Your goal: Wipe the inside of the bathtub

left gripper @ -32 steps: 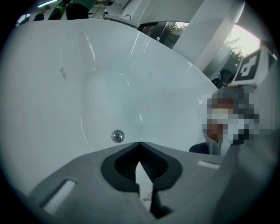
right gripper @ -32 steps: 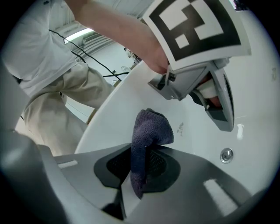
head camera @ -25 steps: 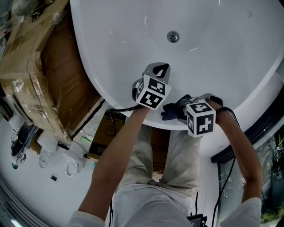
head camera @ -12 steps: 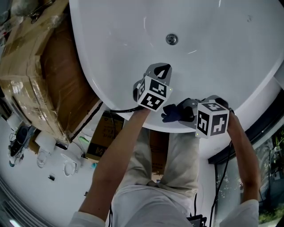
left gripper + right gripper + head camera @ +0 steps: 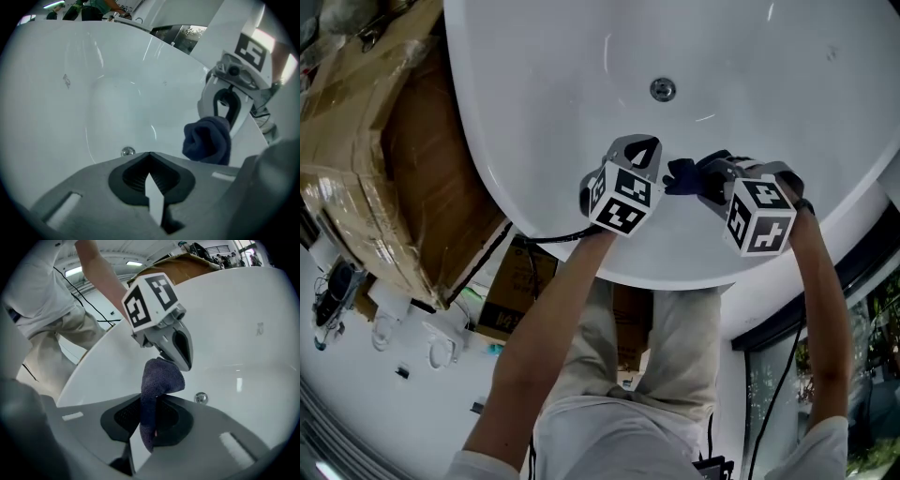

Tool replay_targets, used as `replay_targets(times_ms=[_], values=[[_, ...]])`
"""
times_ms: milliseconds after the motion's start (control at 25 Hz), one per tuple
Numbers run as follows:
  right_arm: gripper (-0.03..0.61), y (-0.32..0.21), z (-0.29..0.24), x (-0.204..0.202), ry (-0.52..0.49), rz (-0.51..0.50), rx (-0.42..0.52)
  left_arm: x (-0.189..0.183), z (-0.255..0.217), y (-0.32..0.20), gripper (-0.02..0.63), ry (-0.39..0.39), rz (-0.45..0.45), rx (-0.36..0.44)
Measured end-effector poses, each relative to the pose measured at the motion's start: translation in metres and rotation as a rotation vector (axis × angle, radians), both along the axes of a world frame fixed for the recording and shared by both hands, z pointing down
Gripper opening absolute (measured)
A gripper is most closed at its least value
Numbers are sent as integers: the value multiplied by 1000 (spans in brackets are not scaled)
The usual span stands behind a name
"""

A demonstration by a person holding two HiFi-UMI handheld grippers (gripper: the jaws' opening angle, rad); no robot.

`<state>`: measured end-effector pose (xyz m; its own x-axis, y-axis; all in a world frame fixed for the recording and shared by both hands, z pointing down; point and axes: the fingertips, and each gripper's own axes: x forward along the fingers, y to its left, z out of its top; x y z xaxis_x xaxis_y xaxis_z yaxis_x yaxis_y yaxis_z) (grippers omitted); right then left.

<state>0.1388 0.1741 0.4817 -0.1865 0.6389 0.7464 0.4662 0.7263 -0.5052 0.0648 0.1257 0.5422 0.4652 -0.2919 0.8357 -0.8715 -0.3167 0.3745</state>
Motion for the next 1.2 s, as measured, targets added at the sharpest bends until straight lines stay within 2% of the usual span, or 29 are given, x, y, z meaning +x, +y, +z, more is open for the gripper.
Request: replay_targets(times_ms=[200,320,400,480,600,800,1080,1200], values=[[49,-35,39,9,21,-70,117,5,7,-7,-5,7,-14,-8],[49,-54,67,8,19,-96,226,6,14,-12,-5,5,-9,-13],[49,-64,90,12,13,-150,312,8,19,-13,-4,3,-3,-20],[49,-68,112,17,6,-202,356,11,23,-14,-5,4,4,-28],[51,-73,140,21,-2,-249,389,15,30,-17,-5,9,7,-31],[51,-78,176,19,-9,-261,432,23,46,-16,-4,8,33,-48],[51,-82,214,13,5,-285,451,26,65,-13,-5,-3,65,-70],[51,-75,227,15,34,-288,429,29,67,-8,-5,2,75,-79]])
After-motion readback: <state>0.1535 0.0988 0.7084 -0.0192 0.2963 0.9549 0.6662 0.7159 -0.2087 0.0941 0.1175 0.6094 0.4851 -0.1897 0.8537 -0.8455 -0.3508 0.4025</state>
